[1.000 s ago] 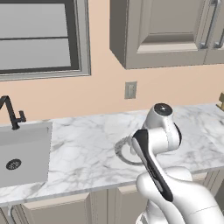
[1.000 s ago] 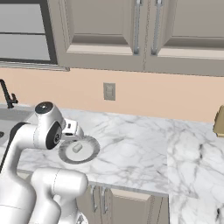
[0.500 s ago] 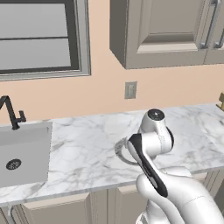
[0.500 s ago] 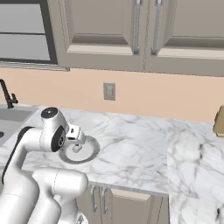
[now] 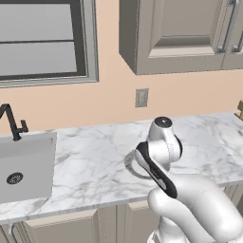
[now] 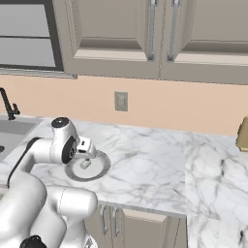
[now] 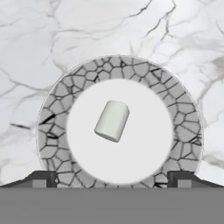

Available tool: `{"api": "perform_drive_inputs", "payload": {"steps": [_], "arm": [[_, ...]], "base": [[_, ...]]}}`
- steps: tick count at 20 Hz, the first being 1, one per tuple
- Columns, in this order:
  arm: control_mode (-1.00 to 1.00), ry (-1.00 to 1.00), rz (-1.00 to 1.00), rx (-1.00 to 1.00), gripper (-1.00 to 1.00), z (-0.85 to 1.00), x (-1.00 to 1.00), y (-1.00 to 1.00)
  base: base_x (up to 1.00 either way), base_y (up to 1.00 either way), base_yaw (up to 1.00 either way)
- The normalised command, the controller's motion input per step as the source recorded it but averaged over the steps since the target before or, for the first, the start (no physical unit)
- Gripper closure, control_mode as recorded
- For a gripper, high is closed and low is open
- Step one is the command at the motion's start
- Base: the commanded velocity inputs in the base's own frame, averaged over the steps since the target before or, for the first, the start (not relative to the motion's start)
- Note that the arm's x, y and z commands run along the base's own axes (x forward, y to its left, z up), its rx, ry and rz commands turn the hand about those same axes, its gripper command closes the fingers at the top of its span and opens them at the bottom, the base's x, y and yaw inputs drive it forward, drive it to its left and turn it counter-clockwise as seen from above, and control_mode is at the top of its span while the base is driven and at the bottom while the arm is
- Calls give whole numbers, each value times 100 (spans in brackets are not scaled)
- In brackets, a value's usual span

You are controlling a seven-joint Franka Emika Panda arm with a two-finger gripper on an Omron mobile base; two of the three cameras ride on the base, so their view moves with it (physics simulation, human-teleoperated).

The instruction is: Pick up the marshmallow and place it in the cup of hot chocolate on the dining counter.

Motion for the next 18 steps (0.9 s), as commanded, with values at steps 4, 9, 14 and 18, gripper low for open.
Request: {"api": "perform_drive_inputs", "payload": {"steps": [4, 9, 14, 18], "arm": [[-100, 3, 0, 0, -100, -45, 15, 0], [-100, 2, 0, 0, -100, -50, 17, 0], [-100, 0, 0, 1, -100, -48, 15, -3], [-100, 0, 0, 0, -100, -40, 8, -1]], "base": [[0, 0, 0], [0, 0, 0], [0, 0, 0], [0, 0, 0]]}}
